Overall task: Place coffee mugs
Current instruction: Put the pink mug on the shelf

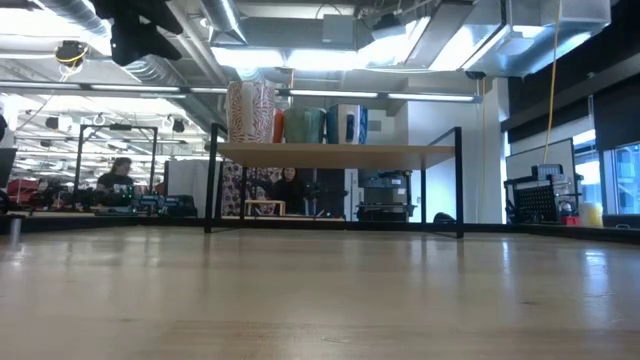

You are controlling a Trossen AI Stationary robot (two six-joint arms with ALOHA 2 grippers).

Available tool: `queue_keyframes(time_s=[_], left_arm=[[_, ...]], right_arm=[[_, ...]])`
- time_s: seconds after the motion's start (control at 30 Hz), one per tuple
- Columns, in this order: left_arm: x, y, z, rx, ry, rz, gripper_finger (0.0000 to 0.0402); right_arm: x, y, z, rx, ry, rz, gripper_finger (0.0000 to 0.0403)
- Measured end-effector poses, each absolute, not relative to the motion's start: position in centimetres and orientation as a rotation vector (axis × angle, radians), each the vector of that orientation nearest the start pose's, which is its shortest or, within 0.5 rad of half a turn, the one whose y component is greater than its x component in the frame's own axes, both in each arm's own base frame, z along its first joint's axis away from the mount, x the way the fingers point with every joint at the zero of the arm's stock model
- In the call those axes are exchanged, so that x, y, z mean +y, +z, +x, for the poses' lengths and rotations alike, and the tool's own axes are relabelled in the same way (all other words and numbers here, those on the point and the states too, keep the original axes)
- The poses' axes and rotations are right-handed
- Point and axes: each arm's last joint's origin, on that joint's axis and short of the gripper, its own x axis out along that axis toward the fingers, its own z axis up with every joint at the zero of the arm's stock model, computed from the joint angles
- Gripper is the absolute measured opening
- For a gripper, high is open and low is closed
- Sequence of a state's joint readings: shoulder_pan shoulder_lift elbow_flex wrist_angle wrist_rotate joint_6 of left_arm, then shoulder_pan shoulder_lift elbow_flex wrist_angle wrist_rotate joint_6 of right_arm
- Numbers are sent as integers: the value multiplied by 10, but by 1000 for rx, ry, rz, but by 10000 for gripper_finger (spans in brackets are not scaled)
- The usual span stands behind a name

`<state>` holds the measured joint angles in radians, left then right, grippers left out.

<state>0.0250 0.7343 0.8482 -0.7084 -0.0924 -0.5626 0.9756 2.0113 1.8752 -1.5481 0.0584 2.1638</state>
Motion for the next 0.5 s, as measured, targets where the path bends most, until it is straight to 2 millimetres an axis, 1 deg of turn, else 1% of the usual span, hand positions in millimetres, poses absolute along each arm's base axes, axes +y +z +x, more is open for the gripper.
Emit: queue_keyframes(time_s=[0.07,0.17,0.3,0.5], left_arm=[[6,314,141,543,283,-539,180],[6,314,142,538,290,-556,180],[7,314,142,535,294,-558,180],[7,314,142,535,298,-555,180]], right_arm=[[317,264,195,1294,-1082,884,204],[328,253,180,1398,-1091,890,204],[332,240,171,1417,-1097,856,204],[324,220,167,1399,-1160,789,204]])
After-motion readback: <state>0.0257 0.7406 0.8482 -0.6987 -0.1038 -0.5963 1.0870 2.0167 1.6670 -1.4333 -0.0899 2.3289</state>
